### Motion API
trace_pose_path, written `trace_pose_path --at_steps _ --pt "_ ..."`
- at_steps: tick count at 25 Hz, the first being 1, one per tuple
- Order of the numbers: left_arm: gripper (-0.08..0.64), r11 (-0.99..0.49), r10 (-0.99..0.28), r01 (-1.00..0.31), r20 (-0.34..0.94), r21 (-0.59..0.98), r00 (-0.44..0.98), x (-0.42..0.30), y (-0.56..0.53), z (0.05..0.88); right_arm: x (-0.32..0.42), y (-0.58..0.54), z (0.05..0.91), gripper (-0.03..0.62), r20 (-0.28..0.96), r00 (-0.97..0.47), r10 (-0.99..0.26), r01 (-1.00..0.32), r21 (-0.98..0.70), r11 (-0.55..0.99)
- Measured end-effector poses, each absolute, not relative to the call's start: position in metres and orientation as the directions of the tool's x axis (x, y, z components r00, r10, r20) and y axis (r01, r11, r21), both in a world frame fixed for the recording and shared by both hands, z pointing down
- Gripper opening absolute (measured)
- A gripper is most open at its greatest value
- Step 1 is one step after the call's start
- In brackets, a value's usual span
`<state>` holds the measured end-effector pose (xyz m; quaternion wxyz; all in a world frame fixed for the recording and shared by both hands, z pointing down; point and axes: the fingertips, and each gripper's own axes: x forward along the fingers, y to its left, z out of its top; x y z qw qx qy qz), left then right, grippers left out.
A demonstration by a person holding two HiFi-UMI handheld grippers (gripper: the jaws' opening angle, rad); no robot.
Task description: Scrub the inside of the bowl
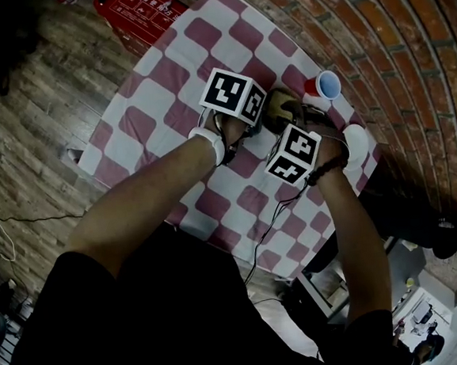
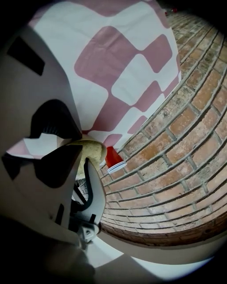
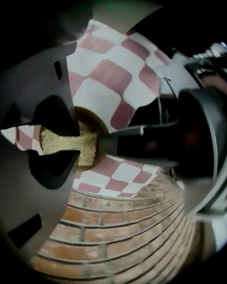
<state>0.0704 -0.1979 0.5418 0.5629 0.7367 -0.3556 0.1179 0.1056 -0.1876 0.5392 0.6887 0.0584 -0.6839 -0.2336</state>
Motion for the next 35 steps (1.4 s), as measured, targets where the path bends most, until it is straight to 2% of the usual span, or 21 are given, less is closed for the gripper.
trace_pose_path --at_steps 1,3,6,8,10,13,15,18,21,23,26,29,35 --pt "0.058 -0.110 -0.391 -0.658 0.576 0.745 0.718 0.070 -0.198 0.542 0.106 -0.188 0.541 0.110 0.901 -0.036 -0.433 0.317 0.421 0.850" --pt "0.058 -0.111 -0.389 -0.653 0.572 0.749 0.722 0.070 -0.198 0.542 0.110 -0.187 0.547 0.110 0.893 -0.016 -0.449 0.380 0.421 0.824" --pt "0.058 -0.122 -0.389 -0.640 0.556 0.759 0.734 0.074 -0.200 0.538 0.116 -0.185 0.558 0.110 0.912 0.016 -0.410 0.341 0.381 0.859" --pt "0.058 -0.127 -0.393 -0.639 0.553 0.758 0.734 0.075 -0.200 0.537 0.114 -0.181 0.562 0.110 0.947 0.001 -0.322 0.185 0.316 0.931" --pt "0.058 -0.125 -0.402 -0.638 0.549 0.760 0.733 0.075 -0.201 0.537 0.109 -0.179 0.562 0.110 0.977 -0.060 -0.205 -0.058 0.201 0.978" --pt "0.058 -0.113 -0.411 -0.630 0.541 0.768 0.734 0.073 -0.201 0.538 0.107 -0.184 0.558 0.110 0.979 -0.190 -0.078 -0.378 0.001 0.926" --pt "0.058 -0.114 -0.409 -0.630 0.541 0.769 0.735 0.073 -0.200 0.537 0.108 -0.187 0.552 0.110 0.962 -0.269 -0.045 -0.486 -0.095 0.869" --pt "0.058 -0.119 -0.414 -0.619 0.528 0.776 0.742 0.074 -0.203 0.533 0.111 -0.192 0.541 0.110 0.946 -0.315 -0.076 -0.524 -0.107 0.845" --pt "0.058 -0.133 -0.413 -0.613 0.519 0.779 0.749 0.077 -0.205 0.528 0.111 -0.194 0.529 0.110 0.949 -0.263 -0.175 -0.405 0.056 0.913" --pt "0.058 -0.146 -0.407 -0.616 0.521 0.774 0.750 0.079 -0.206 0.526 0.110 -0.194 0.524 0.110 0.943 -0.198 -0.268 -0.240 0.219 0.946" --pt "0.058 -0.170 -0.402 -0.643 0.543 0.747 0.737 0.078 -0.205 0.525 0.110 -0.197 0.521 0.110 0.907 -0.112 -0.406 0.060 0.414 0.908" --pt "0.061 -0.194 -0.394 -0.684 0.583 0.703 0.710 0.075 -0.200 0.530 0.112 -0.200 0.524 0.110 0.880 -0.068 -0.471 0.228 0.473 0.851" --pt "0.069 -0.129 -0.365 -0.616 0.540 0.778 0.758 0.083 -0.187 0.538 0.130 -0.197 0.540 0.110 0.868 0.031 -0.496 0.401 0.444 0.802"
